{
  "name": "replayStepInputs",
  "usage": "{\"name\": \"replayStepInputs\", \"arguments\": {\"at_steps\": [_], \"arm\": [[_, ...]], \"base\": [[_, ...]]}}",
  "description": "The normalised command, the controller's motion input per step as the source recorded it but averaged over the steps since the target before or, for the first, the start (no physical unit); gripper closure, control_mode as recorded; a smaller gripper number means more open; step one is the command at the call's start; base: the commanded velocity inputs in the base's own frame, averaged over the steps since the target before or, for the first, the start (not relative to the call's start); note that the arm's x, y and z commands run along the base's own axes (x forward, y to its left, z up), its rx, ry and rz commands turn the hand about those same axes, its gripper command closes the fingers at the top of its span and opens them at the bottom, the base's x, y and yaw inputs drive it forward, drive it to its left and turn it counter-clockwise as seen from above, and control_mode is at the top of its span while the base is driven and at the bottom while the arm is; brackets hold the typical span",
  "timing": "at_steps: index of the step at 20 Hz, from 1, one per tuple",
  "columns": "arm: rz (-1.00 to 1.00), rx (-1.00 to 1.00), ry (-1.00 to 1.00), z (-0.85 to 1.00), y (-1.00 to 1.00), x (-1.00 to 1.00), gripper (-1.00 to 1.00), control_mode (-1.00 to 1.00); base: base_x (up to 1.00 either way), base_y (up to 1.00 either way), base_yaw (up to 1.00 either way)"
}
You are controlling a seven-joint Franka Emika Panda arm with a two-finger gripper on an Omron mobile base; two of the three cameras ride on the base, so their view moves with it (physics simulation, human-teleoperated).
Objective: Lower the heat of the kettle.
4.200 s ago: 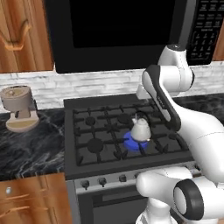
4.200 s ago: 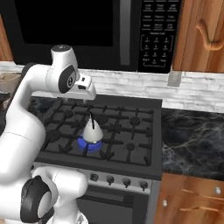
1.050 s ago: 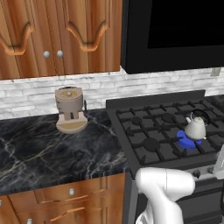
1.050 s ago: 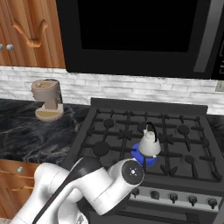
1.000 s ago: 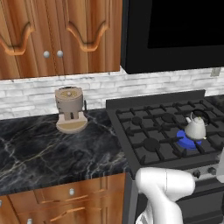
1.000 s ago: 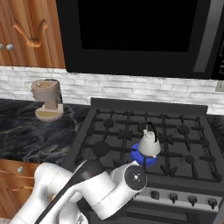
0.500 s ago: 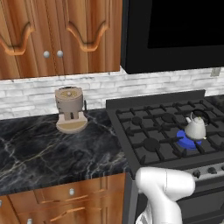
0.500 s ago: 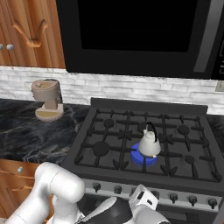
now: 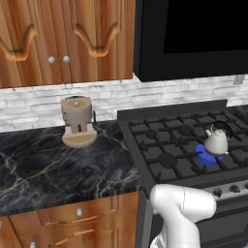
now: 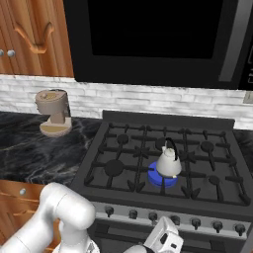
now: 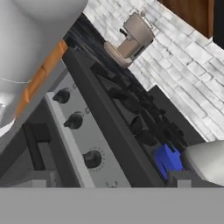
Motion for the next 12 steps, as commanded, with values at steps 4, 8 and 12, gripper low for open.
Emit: {"name": "replayStepInputs", "arguments": {"at_steps": [4, 8, 12], "arm": [[-0.11, 0.00, -0.08, -0.07, -0.10, 0.39, -1.00, -1.00], [-0.10, 0.00, -0.01, -0.09, -0.14, 0.30, -1.00, -1.00], [-0.10, 0.00, 0.00, -0.21, -0.27, 0.19, -1.00, -1.00]], "base": [[0.00, 0.00, 0.00], [0.00, 0.00, 0.00], [0.00, 0.00, 0.00]]}}
